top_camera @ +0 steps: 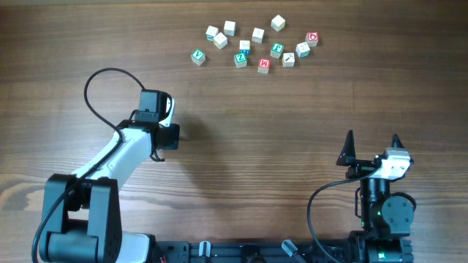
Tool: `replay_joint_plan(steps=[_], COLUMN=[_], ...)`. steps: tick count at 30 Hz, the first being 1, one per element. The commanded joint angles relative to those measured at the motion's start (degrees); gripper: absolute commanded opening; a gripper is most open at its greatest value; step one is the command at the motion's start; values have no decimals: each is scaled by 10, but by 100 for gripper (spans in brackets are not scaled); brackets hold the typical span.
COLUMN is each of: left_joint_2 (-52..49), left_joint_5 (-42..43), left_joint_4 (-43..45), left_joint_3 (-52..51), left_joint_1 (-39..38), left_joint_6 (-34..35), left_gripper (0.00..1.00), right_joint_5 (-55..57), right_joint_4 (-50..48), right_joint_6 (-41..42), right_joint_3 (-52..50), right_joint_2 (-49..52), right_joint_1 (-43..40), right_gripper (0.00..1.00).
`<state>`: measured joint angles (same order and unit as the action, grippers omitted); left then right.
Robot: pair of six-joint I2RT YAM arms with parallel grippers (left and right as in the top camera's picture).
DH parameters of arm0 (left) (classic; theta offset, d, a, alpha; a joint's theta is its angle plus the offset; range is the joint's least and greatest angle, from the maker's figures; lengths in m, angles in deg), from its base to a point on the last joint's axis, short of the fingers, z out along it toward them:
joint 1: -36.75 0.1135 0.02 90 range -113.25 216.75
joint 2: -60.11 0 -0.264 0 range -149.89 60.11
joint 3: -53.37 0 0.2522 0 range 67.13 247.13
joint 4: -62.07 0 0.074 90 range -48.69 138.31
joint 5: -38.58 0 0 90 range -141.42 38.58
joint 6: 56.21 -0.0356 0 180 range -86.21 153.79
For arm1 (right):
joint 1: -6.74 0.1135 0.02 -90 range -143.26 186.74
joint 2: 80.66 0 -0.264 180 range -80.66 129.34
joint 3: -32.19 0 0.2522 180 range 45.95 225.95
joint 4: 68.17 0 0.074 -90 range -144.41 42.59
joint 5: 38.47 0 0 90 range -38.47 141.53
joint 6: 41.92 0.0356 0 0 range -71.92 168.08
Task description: Form a horizontal line
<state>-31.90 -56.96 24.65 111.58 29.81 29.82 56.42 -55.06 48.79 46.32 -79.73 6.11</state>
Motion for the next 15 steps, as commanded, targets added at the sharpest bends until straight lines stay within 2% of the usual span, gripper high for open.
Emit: replay_joint_plan(steps=[1, 3, 6, 10, 15], left_joint_2=[-7, -7, -7, -7, 6], left_joint_5=[-2, -2, -2, -2, -2], left_joint_4=[3, 3, 3, 12, 17], left_joint_3=[-2, -2, -2, -2, 8], left_joint_1=[5, 5, 5, 5, 5], left_joint_6=[15, 15, 15, 15, 15], left_gripper=[40, 41, 53, 62, 88], right_joint_5=[-9, -9, -9, -9, -9], right_joint_4=[-1, -1, -1, -1, -1], right_joint_6=[-7, -7, -7, -7, -7], right_joint_3=[-1, -1, -1, -1, -1], right_joint_2=[-5, -5, -5, -5, -5], right_joint_1=[3, 3, 3, 3, 3], right_gripper=[100, 100, 100, 100, 100])
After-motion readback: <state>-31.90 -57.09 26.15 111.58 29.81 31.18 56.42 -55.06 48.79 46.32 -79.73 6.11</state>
